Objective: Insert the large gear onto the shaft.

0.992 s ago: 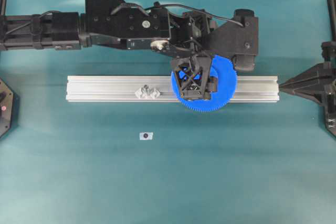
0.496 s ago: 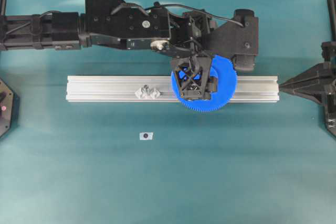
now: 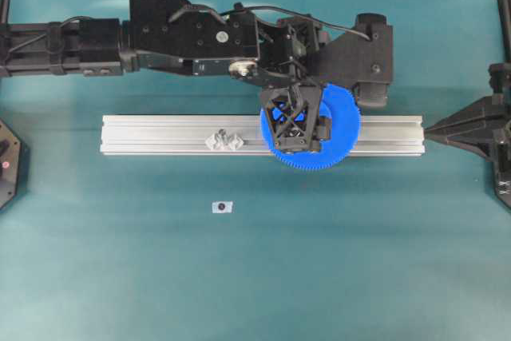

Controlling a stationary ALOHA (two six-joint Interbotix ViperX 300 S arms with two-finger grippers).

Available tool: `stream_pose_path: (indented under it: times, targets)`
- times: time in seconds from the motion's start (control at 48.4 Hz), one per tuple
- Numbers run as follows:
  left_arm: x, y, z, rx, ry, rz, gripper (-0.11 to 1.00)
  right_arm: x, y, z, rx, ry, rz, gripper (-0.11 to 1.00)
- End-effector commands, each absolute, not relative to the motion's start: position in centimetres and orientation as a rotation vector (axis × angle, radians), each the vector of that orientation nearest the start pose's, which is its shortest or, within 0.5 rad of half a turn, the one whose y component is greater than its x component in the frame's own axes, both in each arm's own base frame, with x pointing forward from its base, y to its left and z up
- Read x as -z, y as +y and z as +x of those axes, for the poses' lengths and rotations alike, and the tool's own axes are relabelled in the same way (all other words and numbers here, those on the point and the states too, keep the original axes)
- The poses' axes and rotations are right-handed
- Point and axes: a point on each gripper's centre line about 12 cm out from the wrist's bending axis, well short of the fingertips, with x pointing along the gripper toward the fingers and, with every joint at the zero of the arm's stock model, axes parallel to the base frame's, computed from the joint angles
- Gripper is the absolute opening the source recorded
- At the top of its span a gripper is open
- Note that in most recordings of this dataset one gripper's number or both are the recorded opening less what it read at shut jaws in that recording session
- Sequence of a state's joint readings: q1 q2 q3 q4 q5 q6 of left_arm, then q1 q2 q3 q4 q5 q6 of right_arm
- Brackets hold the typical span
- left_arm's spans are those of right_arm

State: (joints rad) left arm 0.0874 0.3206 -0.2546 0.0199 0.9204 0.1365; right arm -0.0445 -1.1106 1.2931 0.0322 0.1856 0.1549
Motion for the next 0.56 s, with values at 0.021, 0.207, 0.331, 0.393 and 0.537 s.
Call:
stream_pose_path:
  times: [0.021, 0.207, 0.331, 0.393, 0.537]
  targets:
    - [-29.53, 4.52, 51.08, -0.024, 0.942, 0.105, 0.88, -22.08, -0.72, 16.48, 0.076, 0.351, 0.2, 0.07]
    - [-29.3, 4.53, 51.15, -0.024, 0.946, 0.105, 0.88, -22.04, -0.72, 16.47, 0.076, 0.351, 0.2, 0.07]
    - [-29.22, 4.53, 51.18, -0.024, 0.948, 0.105, 0.88, -22.08, -0.72, 16.48, 0.076, 0.351, 0.2, 0.07]
    - [-29.22, 4.53, 51.18, -0.024, 0.948, 0.105, 0.88, -22.02, -0.72, 16.46, 0.076, 0.352, 0.2, 0.07]
    - [-29.14, 4.53, 51.2, -0.024, 0.949, 0.105, 0.88, -22.1, -0.72, 16.48, 0.076, 0.349, 0.2, 0.07]
